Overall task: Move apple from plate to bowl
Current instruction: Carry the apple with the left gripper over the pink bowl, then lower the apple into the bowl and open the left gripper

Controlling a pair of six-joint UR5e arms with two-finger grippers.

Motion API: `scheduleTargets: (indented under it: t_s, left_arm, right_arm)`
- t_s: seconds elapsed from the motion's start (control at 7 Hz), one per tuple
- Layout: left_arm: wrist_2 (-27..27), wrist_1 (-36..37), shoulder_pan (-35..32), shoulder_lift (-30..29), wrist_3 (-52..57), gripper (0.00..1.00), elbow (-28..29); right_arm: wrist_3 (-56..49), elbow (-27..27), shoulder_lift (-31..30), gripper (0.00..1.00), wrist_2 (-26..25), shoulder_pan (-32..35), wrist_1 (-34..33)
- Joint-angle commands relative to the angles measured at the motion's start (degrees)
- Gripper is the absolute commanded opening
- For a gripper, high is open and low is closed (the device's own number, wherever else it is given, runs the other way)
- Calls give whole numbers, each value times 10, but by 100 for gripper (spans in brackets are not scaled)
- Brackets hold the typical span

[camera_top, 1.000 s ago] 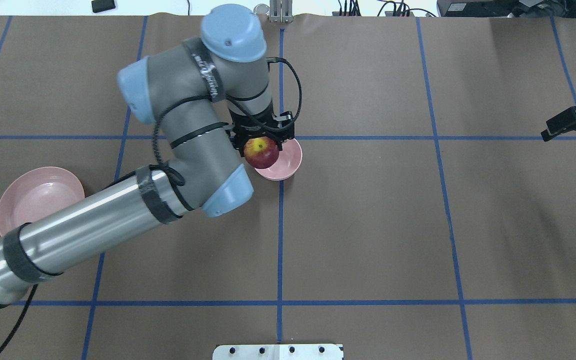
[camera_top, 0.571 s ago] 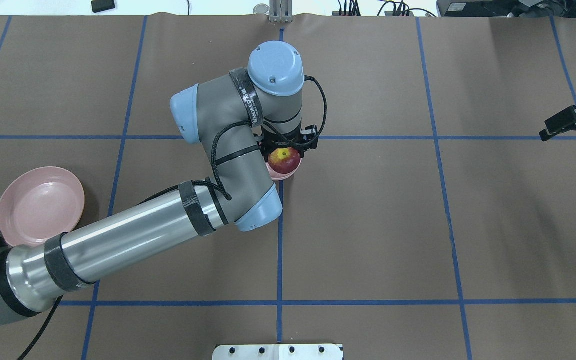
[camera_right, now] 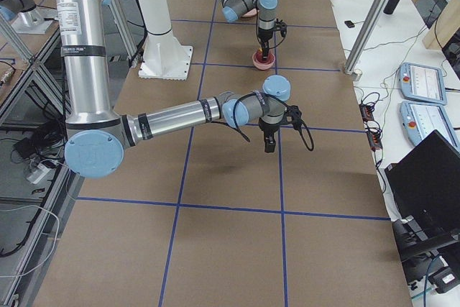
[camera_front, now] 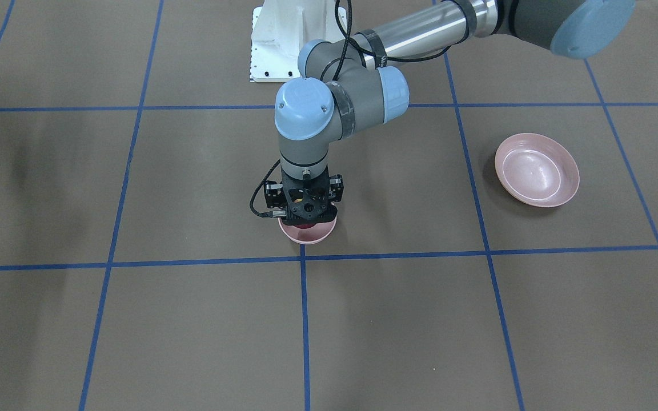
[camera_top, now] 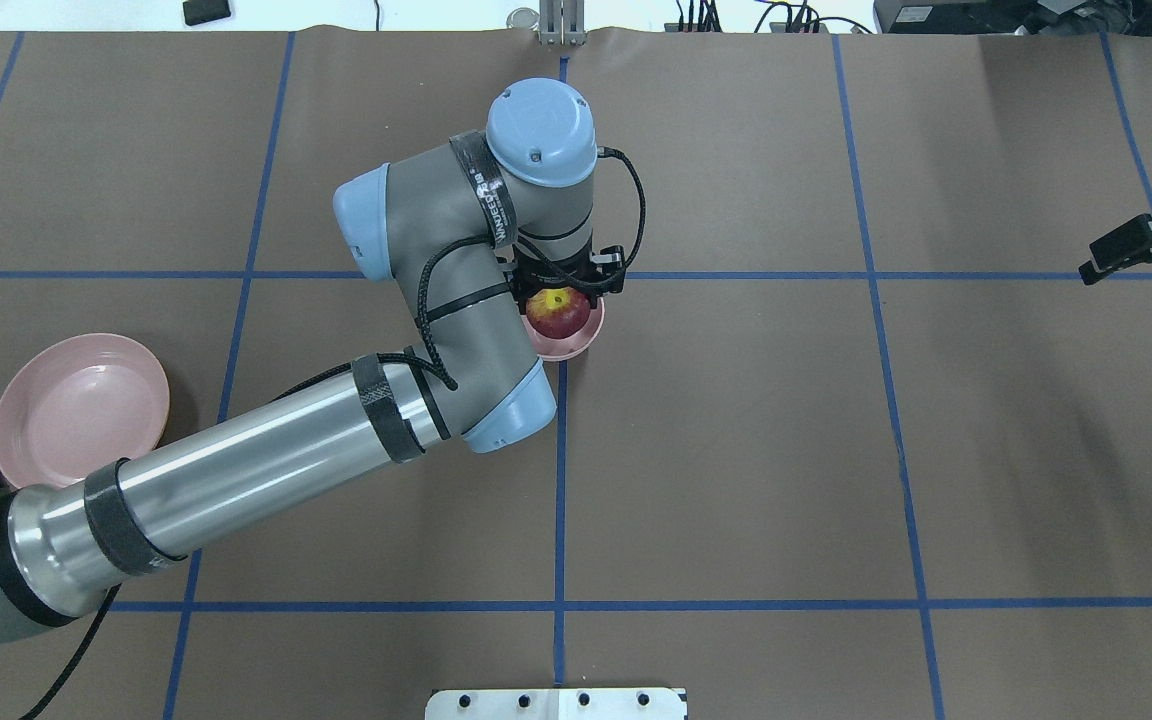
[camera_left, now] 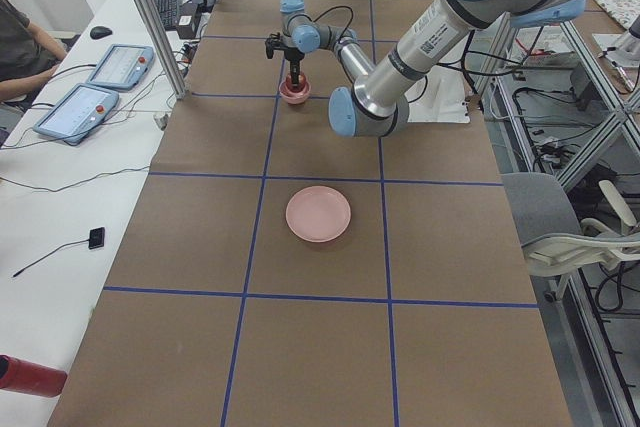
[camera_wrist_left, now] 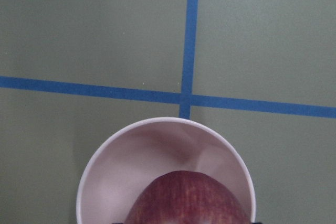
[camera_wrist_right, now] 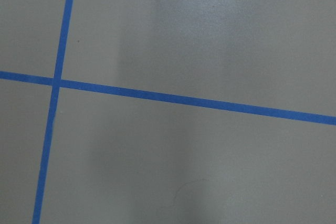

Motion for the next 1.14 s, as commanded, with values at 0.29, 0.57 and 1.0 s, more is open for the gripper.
scheduleTargets:
  t_s: [0.29, 0.57, 1.0]
  left_arm:
    - [0, -1, 0, 6, 2, 98, 1]
    - [-2, 16, -10, 44, 2, 98, -63]
    - [-31, 28, -96, 315, 188, 98, -352]
  right_arm:
    - [7, -2, 3, 100, -3, -3, 1]
    - [6, -3, 5, 100, -6, -4, 0]
    - [7, -11, 16, 100, -2, -2, 2]
